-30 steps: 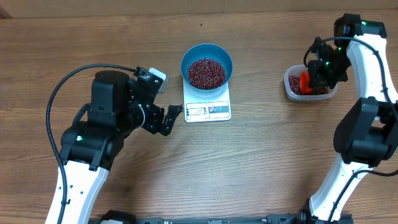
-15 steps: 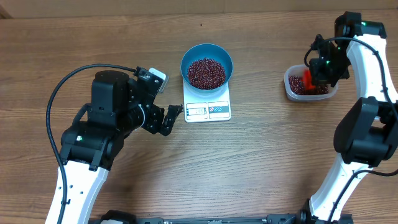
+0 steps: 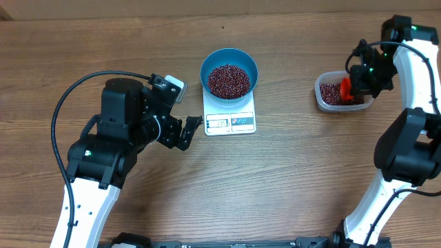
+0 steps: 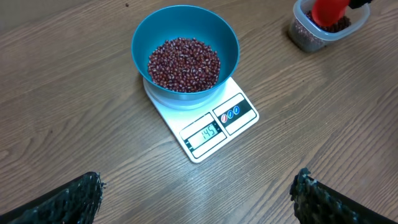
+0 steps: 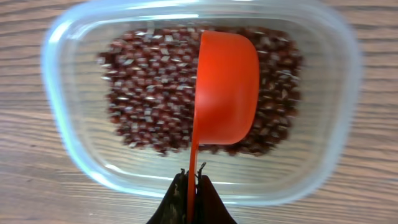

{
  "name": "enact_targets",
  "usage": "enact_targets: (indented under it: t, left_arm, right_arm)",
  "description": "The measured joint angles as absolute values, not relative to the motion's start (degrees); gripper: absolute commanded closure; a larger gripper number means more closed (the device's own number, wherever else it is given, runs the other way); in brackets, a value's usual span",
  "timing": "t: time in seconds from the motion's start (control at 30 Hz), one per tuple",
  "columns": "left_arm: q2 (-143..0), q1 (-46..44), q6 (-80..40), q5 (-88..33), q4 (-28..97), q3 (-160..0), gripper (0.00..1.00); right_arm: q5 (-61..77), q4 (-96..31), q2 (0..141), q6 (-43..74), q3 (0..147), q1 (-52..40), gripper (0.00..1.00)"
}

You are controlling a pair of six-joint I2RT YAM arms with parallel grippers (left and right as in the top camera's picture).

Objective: Scoop item into bowl and weigh 150g on scale

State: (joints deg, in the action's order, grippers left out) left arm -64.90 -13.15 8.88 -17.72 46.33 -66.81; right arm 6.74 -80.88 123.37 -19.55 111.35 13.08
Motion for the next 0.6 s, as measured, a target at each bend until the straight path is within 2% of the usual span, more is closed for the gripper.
enact_targets:
  t: [0.2,0.6]
  left_arm:
    - [-64.9,-13.1,8.9,-17.7,46.3,-66.8,0.00]
    - [-64.9,-13.1,8.9,-17.7,46.3,-66.8,0.01]
  right_arm:
    - [8.8,-81.0,123.4,-18.2,110.7,10.1,0.96]
    - [12.4,-80.6,123.3,-16.5,104.8,10.1,0.96]
